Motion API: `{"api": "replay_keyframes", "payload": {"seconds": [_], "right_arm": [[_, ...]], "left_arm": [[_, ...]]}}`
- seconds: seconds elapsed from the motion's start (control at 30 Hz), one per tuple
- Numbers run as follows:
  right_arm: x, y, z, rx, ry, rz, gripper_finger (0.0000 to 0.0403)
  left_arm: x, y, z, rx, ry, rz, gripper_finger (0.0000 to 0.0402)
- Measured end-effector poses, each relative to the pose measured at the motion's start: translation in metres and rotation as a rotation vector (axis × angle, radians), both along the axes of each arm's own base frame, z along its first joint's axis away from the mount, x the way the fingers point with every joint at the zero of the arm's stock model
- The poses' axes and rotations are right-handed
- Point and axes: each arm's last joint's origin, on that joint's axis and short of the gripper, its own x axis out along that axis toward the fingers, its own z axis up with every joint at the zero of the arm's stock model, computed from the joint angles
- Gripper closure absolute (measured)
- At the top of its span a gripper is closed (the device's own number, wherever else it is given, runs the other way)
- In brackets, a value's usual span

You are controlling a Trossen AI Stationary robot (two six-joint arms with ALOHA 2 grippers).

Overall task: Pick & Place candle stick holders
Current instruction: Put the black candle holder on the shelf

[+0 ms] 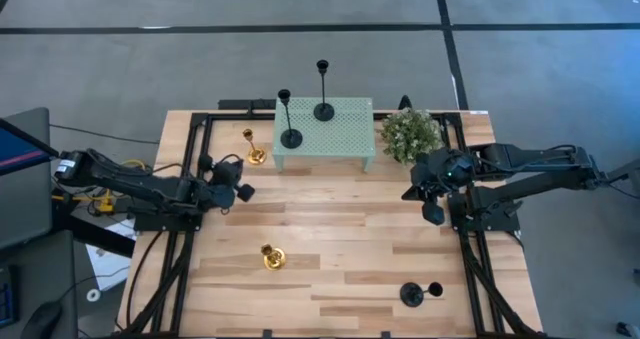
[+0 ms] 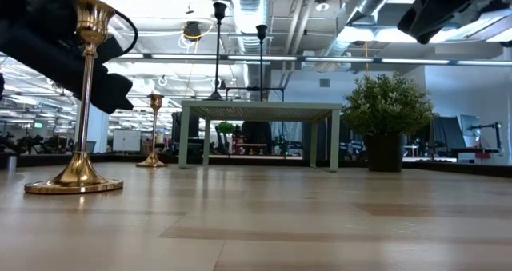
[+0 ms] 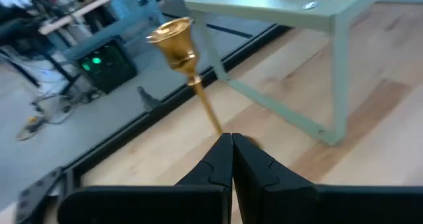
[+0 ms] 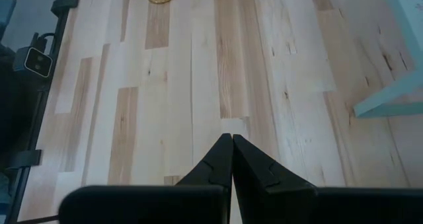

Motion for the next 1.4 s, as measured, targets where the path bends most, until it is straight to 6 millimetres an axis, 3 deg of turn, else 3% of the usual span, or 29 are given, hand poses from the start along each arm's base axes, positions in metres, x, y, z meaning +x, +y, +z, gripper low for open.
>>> {"api": "replay_keyframes", "payload": {"seconds": [0.3,0.63,1.07,1.2,1.4], "right_arm": [[0.002,0.000,0.002,0.002,-0.029,-0.002,0.0403],[-0.010,0.013,-0.007,0.060,0.131,0.017,0.0403],[-0.006,0.023,-0.003,0.067,0.059,0.073,0.0403],[-0.009,0.027,-0.004,0.150,0.110,0.073,0.0403],[-0.015,0.043,-0.004,0.298,0.175,0.206,0.0403]], "left_arm": [[0.000,0.006,-0.006,0.019,-0.006,0.029,0.0398],[0.001,0.007,-0.006,0.015,-0.025,0.031,0.0398],[0.000,0.008,0.000,0.071,-0.092,0.148,0.0398],[0.000,0.008,0.000,0.072,-0.092,0.151,0.0398],[0.000,0.008,0.000,0.073,-0.092,0.151,0.0398]]}}
